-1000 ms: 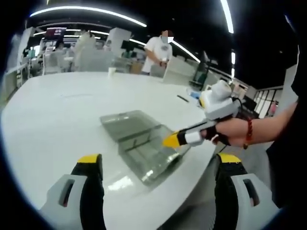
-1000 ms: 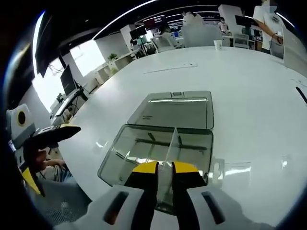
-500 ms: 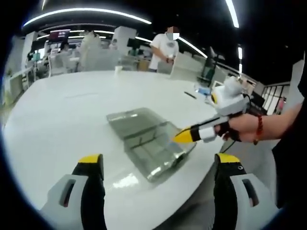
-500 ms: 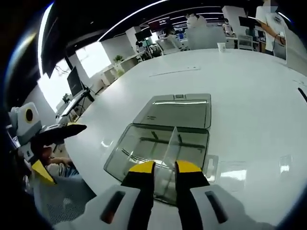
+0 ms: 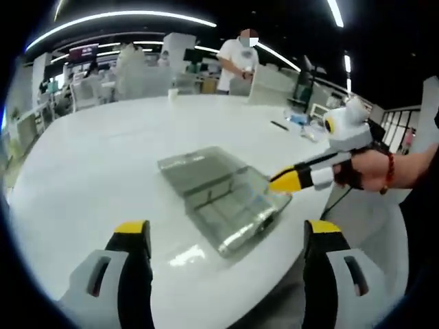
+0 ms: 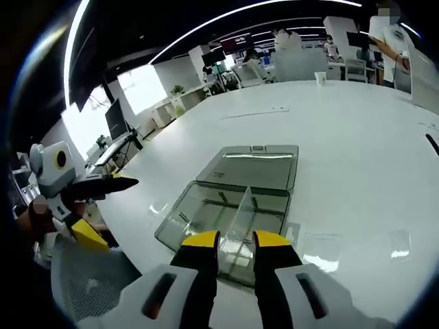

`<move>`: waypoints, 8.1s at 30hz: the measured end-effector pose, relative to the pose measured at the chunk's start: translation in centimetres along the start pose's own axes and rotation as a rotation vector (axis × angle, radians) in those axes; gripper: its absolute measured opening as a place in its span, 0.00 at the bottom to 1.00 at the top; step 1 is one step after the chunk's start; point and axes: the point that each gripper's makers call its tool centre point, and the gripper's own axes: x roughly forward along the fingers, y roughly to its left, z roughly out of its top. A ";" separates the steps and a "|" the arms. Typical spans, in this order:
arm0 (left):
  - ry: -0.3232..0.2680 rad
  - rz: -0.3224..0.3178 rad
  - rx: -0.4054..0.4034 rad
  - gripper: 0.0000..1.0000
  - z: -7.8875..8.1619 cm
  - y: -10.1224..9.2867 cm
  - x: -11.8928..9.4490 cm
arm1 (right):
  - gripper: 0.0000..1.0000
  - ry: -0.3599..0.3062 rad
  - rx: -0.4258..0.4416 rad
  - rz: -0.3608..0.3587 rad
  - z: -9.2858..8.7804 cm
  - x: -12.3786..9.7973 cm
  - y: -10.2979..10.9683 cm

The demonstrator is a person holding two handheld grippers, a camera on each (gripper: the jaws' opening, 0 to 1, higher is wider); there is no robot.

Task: Insert the divider into the dual guide fixture by aligning both edges with the guide slots and pushing it downward to the bottom, including one-sided entry, uneven engagement, binding, and posture correction.

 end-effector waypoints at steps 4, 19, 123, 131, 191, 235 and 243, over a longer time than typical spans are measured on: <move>0.022 0.030 0.008 0.86 -0.6 0.4 -0.1 | 0.17 -0.043 0.028 0.015 0.7 -0.7 0.3; 0.086 0.119 -0.020 0.76 -2.8 2.0 -0.6 | 0.28 -0.164 0.026 0.087 2.7 -2.6 1.4; 0.346 0.273 0.014 0.42 -8.5 5.3 3.9 | 0.48 -0.221 0.043 0.118 1.3 -5.8 0.5; 0.342 0.269 0.017 0.39 -8.3 5.4 3.9 | 0.47 -0.212 0.061 0.130 1.1 -5.5 0.9; 0.392 0.276 0.027 0.36 -8.7 5.8 2.4 | 0.43 -0.187 0.057 0.166 0.4 -5.0 2.1; 0.422 0.287 0.031 0.30 -8.9 5.9 1.7 | 0.41 -0.189 0.072 0.162 0.3 -4.9 1.8; 0.390 0.281 -0.003 0.30 -8.7 6.0 1.3 | 0.41 -0.188 0.069 0.167 0.3 -5.0 2.0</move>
